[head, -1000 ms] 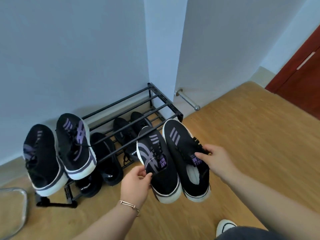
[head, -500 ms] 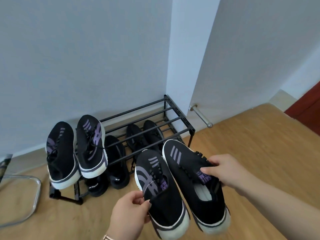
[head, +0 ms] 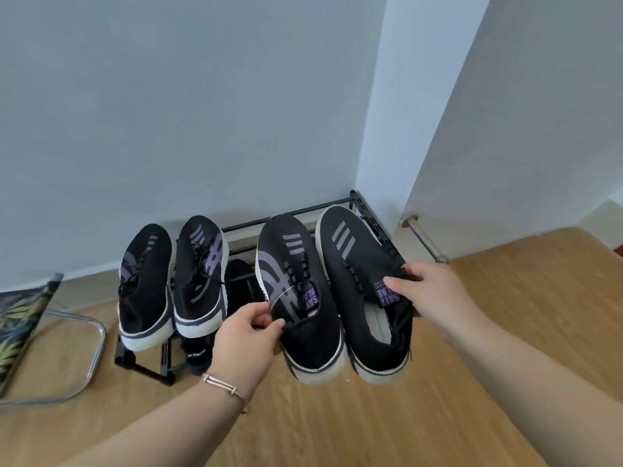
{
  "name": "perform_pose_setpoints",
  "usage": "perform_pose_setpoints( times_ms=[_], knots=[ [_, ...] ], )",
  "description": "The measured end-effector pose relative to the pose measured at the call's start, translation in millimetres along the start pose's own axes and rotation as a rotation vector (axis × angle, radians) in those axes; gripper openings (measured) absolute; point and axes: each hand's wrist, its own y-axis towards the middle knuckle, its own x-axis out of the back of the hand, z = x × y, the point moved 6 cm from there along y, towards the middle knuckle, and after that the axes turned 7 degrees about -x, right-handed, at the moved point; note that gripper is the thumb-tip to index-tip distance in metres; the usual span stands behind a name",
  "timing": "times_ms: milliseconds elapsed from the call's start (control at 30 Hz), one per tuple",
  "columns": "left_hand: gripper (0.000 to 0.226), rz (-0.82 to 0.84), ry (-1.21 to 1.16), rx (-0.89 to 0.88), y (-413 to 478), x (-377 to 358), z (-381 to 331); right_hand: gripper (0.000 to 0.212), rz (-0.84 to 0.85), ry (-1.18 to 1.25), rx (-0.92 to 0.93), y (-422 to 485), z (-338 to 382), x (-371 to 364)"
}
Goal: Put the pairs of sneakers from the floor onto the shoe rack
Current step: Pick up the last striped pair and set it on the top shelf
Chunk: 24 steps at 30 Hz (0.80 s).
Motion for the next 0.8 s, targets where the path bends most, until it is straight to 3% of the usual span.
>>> perform_pose_setpoints(
  times_ms=[100,233,433,533,633,733,800],
  knots=[
    [0.027,-0.013,0.005,0.008,28.9,-4.8,2.7,0.023,0.0,0.014,0.027,28.9,10.9,-5.6],
    [0.019,-0.052,0.016,0.027,64.0,-14.5,-1.7,0.019,0.008,0.011,0.041,70.5,27.8,-17.9],
    [0.027,-0.069,-0.015,0.116,126.9,-31.6,13.0,0.023,-0.02,-0.167,0.055,147.0,44.1,-43.1],
    [0.03,-0.089,0.04,0.142,164.0,-33.7,39.9,0.031,-0.047,-0.22,0.049,167.8,49.2,-50.8],
    [0.023,-0.088,0.135,0.127,190.6,-33.9,52.3,0.018,-0.054,-0.251,0.029,183.2,52.1,-60.4],
    [0.014,-0.053,0.274,0.098,185.7,-34.0,29.6,0.037,-0.092,-0.337,0.031,194.9,56.1,-65.5],
    [0.013,-0.04,0.353,0.059,176.5,-33.6,15.7,0.035,-0.106,-0.381,0.033,192.9,59.7,-65.7]
  ],
)
